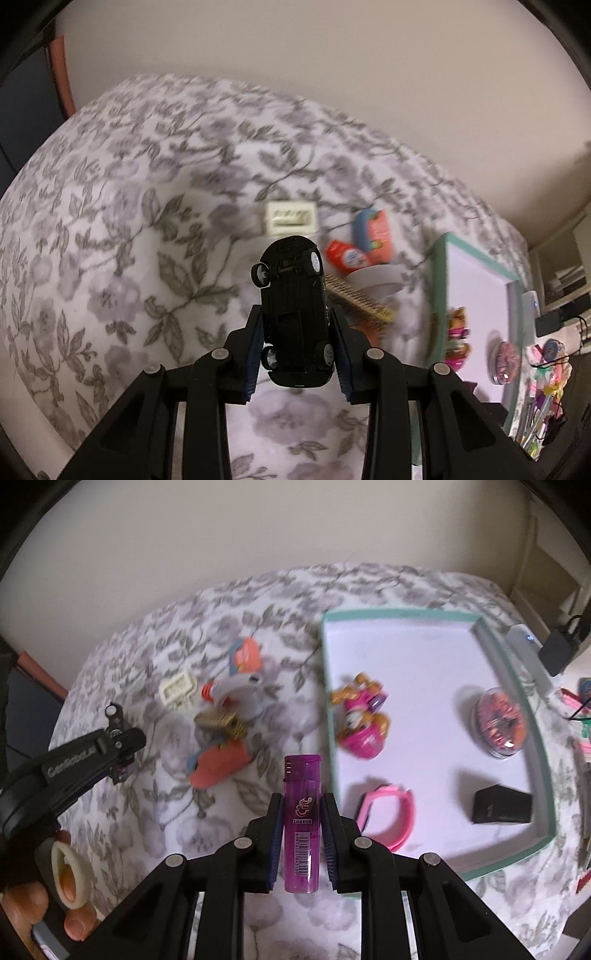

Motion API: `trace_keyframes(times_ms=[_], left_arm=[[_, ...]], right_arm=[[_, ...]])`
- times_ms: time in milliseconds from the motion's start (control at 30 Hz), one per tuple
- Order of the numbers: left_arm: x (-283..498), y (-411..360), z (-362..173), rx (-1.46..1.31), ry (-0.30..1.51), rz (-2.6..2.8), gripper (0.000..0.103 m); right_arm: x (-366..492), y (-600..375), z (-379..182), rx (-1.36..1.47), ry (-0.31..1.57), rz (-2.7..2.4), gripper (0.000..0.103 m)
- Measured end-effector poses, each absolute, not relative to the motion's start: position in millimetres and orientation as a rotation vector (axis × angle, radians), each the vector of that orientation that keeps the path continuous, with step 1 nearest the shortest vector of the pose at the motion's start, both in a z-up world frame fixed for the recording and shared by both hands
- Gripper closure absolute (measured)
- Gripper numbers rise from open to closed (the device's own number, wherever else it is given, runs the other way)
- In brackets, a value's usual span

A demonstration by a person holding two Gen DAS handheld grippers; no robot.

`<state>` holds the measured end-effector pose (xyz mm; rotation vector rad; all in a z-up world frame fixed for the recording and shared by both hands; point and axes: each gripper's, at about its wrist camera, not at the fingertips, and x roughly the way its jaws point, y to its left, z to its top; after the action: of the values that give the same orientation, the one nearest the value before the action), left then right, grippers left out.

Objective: Organize rigid objects
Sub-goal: 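Carry the lighter and toy car into the tray and release both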

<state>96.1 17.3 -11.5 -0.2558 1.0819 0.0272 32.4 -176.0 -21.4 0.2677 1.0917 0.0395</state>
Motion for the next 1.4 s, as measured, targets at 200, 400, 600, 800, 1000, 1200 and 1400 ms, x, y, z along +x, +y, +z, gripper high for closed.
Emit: trace_keyframes(times_ms=[200,400,600,800,1000,1200,1400], left_arm=[[98,-20,7,-0.206,1.051,-0.071,0.067],[98,-74,14,-0.124,1.066,-0.176,0.067],[94,-130,6,-0.042,1.092,-0.269,0.067],[85,-175,-16,0.043,1.116,-0.364,0.067],[82,-184,-39,0.061,1.143,-0.391,0.067],[79,-185,-48,0.070,1.151,-0.412,0.067],[78,-188,-55,0.101,1.154,-0.422,0.067]], right_arm=[[34,-212,-14,0.313,1.045,-0.034,0.082],[33,-258,-17,0.369,1.032,-0.131,0.082],[29,-300,-24,0.465,1.017,-0.191,0.082],[21,-332,-28,0.525,0.975,-0.246,0.082],[19,-343,-34,0.542,0.969,-0.269,0.082],[25,-331,-35,0.509,0.963,-0.239,0.081],[31,-320,-44,0.494,0.999,-0.225,0.081]])
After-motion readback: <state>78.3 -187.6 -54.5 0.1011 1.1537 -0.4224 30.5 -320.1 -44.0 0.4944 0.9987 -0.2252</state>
